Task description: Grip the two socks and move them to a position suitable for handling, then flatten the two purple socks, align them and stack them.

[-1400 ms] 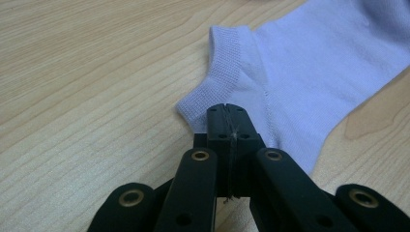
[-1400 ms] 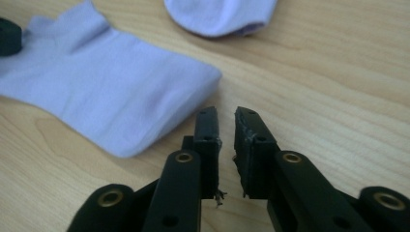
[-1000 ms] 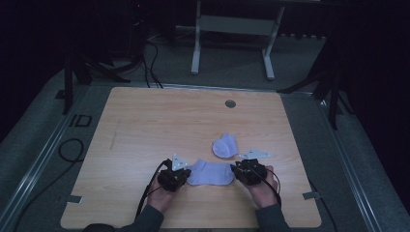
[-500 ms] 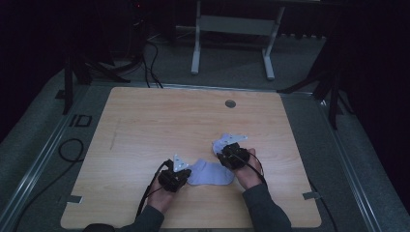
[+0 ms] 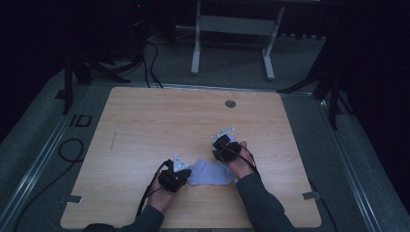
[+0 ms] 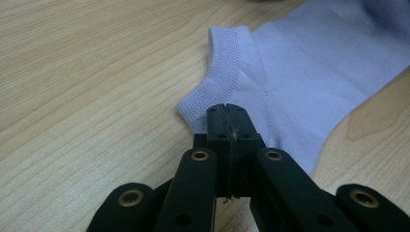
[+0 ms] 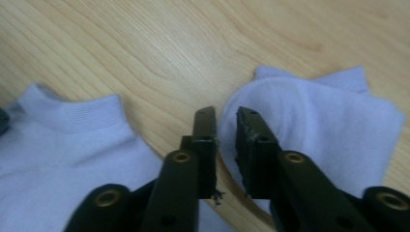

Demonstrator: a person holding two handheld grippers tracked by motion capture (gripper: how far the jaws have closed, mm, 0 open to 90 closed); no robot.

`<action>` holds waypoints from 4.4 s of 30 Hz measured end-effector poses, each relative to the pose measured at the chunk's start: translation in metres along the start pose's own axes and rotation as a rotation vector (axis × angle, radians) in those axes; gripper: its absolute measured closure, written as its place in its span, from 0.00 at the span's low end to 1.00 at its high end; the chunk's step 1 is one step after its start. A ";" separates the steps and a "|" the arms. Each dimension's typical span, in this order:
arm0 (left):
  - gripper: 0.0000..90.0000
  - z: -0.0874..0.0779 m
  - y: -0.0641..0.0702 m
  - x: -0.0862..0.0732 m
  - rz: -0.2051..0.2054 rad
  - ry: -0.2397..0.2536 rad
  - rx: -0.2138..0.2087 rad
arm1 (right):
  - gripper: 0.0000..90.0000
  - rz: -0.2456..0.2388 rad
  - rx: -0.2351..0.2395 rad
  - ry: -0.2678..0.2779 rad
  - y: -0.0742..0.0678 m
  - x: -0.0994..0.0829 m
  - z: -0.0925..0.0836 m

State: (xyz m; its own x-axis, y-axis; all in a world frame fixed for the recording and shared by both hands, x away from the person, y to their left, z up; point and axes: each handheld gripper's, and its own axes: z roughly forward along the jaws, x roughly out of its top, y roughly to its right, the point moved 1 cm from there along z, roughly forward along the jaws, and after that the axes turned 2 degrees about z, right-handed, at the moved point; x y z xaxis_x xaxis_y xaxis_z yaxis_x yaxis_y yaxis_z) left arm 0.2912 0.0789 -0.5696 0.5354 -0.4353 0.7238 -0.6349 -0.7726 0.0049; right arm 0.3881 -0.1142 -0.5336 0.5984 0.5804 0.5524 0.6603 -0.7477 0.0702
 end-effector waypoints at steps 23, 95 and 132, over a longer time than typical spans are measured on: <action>1.00 0.000 0.000 0.000 0.004 -0.001 0.001 | 0.99 0.141 0.065 -0.129 0.023 0.012 0.019; 1.00 0.001 0.000 0.000 -0.001 0.006 0.002 | 0.97 0.371 0.232 0.164 0.060 -0.014 -0.045; 1.00 0.001 0.001 0.000 -0.003 0.011 0.004 | 0.68 -0.019 -0.029 0.036 0.063 -0.035 -0.032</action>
State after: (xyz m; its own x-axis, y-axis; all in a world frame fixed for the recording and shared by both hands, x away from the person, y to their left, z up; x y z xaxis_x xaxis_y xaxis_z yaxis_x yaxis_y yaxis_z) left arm 0.2915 0.0778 -0.5707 0.5307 -0.4278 0.7317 -0.6312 -0.7756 0.0044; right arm 0.3936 -0.1921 -0.5219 0.5687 0.5827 0.5806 0.6574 -0.7462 0.1051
